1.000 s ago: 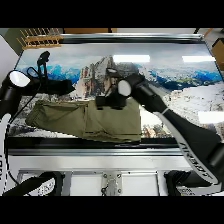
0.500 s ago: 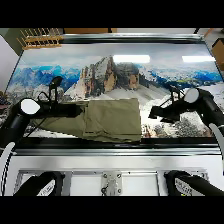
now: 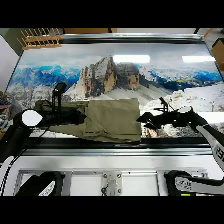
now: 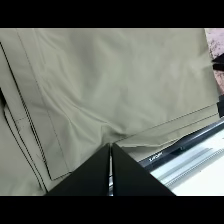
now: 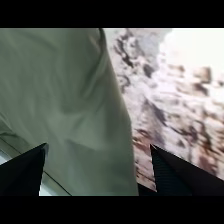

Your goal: Fold the clothes and pants, and hang the long-sleeved shirts on hangers.

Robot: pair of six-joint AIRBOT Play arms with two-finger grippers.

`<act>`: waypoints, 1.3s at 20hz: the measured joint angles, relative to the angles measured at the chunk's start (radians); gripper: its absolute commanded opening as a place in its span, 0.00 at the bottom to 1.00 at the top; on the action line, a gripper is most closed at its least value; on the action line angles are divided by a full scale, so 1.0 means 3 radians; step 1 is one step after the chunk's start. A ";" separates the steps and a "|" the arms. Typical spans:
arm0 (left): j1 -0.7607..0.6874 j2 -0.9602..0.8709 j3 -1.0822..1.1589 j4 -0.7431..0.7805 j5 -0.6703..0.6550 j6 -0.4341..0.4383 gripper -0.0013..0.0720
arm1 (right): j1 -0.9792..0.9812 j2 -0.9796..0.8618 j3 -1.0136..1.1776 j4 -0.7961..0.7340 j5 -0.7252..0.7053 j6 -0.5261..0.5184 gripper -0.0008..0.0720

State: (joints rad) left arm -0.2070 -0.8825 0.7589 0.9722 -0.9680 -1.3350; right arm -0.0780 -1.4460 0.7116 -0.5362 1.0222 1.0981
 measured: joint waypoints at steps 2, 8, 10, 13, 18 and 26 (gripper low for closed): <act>-0.0011 0.0010 -0.0006 0.0000 0.0013 -0.0001 0.04 | 0.0132 -0.0139 -0.0014 0.0314 -0.0037 -0.0177 0.96; -0.0022 0.0018 -0.0009 0.0000 0.0118 -0.0036 0.04 | 0.0356 -0.0258 -0.0024 0.0633 -0.0144 -0.0411 0.03; -0.0023 -0.0019 -0.0004 0.0000 0.0175 -0.0116 0.04 | 0.0278 -0.0206 0.0005 0.0509 -0.0144 -0.0383 0.03; -0.0065 -0.0228 0.0097 0.0004 0.0223 -0.0220 0.04 | -0.0033 -0.0046 0.0168 -0.0169 -0.0061 -0.0042 0.03; -0.0402 -0.0949 0.0547 0.0008 0.0354 -0.0290 0.04 | -0.0652 0.0165 0.0762 -0.1643 0.0515 0.0460 0.03; -0.1198 -0.2385 0.1619 0.0006 0.0498 -0.0287 0.04 | -0.0811 0.0411 0.1798 -0.2515 0.1368 0.0795 0.03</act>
State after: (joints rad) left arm -0.5663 -1.5982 1.2446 0.9741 -0.8185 -1.4212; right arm -0.3214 -1.3228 1.2510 -1.2907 1.4326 1.3365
